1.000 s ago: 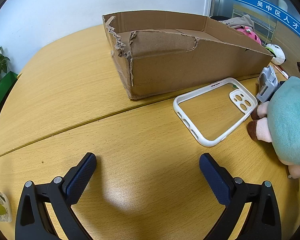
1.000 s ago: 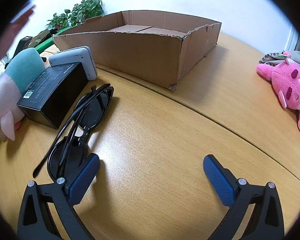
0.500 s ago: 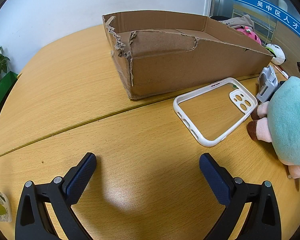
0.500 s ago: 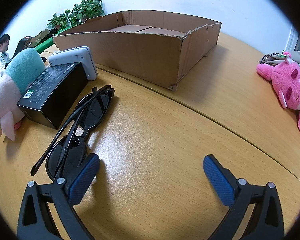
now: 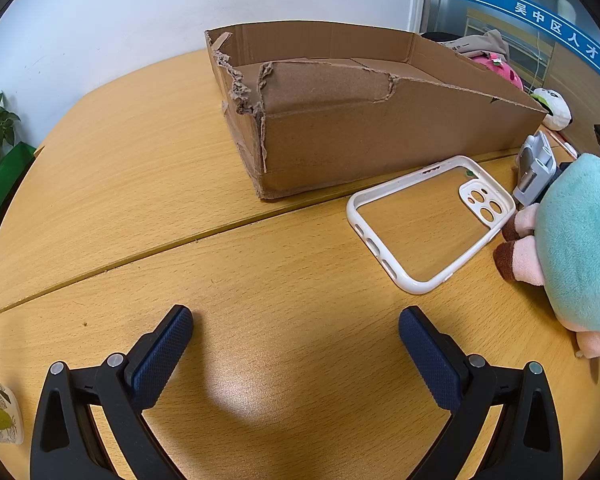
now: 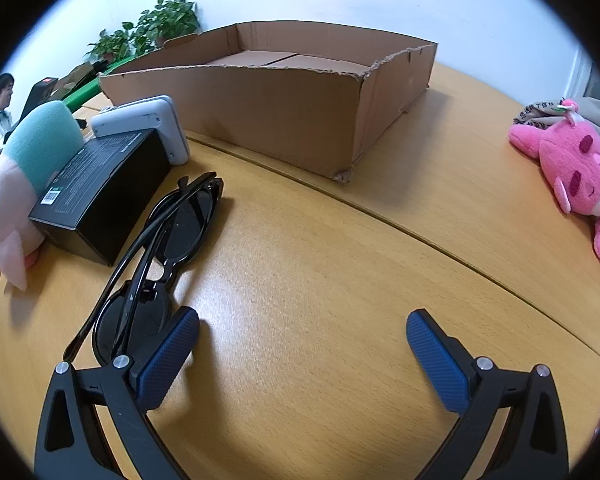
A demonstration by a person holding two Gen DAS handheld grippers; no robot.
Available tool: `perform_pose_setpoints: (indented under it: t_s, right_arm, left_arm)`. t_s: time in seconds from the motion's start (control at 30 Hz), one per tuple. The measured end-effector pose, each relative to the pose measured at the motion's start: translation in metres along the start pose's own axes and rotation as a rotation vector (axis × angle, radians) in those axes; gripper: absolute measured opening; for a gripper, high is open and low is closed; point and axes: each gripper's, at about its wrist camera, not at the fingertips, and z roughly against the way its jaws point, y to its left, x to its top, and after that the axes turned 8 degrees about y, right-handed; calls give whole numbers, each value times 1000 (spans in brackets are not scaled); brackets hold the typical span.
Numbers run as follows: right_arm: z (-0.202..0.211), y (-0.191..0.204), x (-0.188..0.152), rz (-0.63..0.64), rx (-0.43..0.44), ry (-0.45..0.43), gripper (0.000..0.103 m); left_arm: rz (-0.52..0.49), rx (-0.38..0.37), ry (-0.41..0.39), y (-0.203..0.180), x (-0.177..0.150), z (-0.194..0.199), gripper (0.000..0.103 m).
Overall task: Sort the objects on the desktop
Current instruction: 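Move both tools toward the teal-and-pink plush toy on the table, then grasp the teal-and-pink plush toy with the left gripper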
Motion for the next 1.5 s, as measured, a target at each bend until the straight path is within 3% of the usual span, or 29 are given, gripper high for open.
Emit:
perform_pose_setpoints:
  t_s: [0.23,0.33,0.4,0.5,0.57,0.63,0.67,0.73,0.83,1.03,1.13,1.2,1.33,1.5]
  right_arm:
    - [4,12,-5,-12,-7,0,103]
    - [2,11,-4,-59,-31,1,103]
    - [1,12,-3,-80,-46,3,103]
    - [5,14,-5,-102,-82,52,102]
    - [15,18,-10,-121,-277,47,102]
    - [24,29,-18,-75,-563,68,102]
    - [28,33,-21,-58,-639,78,102]
    - [47,45,-27,-41,-703,53,102]
    - [80,72,-27,-25,-724,-41,102]
    - [125,156,-10,57,-514,-248,102]
    - [131,187,-5,54,-333,-310,102]
    - [126,198,-1,14,-168,-308,102]
    - [109,212,-2,-65,112,-266,102]
    - [78,227,3,-214,383,-225,102]
  left_arm:
    - [36,18,-1,-19,-4,10,103]
    - [60,32,26,3,-21,12,103]
    - [129,80,36,6,-27,20,103]
    - [176,135,-56,-4,-43,45,103]
    - [189,160,-134,-14,-57,73,103]
    - [205,153,-218,-24,-68,101,103]
    - [218,144,-265,-29,-75,114,103]
    - [265,134,-359,-42,-84,133,103]
    - [328,104,-420,-65,-81,142,103]
    - [319,-11,-428,-94,-70,158,103]
    - [335,-114,-380,-104,-66,154,103]
    - [348,-226,-308,-109,-60,142,103]
    - [363,-359,-218,-121,-43,119,103]
    - [393,-501,-113,-129,-22,89,103]
